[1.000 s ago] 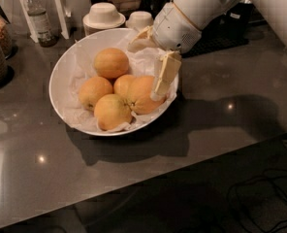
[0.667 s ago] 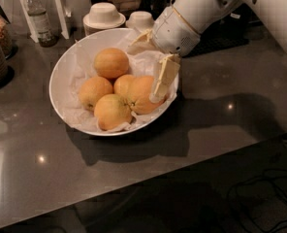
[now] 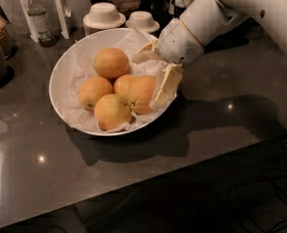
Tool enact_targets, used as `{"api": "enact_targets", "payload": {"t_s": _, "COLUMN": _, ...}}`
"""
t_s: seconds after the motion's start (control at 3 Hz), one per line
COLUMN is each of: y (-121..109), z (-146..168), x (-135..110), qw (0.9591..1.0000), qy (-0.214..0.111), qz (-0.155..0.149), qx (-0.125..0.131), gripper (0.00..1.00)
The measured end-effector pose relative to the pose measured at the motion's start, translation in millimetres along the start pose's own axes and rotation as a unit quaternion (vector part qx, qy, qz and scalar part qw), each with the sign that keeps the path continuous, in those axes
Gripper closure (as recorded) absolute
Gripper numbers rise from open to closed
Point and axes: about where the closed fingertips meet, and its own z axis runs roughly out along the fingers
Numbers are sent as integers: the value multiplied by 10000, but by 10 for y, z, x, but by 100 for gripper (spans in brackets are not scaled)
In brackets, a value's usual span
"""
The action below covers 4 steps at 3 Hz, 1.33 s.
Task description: Pick orange from white bowl
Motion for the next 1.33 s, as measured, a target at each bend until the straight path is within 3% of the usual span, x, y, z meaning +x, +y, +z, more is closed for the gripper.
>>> {"api": "enact_targets", "payload": {"t_s": 0.67, "y": 53, "z": 28, "x": 54, "qw": 9999, "qy": -64, "qz": 136, "qx": -22, "gripper": 17}}
{"api": "enact_targets", "payload": {"t_s": 1.33, "y": 107, "z": 21, "x": 71, "qw": 9998, "qy": -38, "qz": 188, "qx": -96, "gripper": 56}}
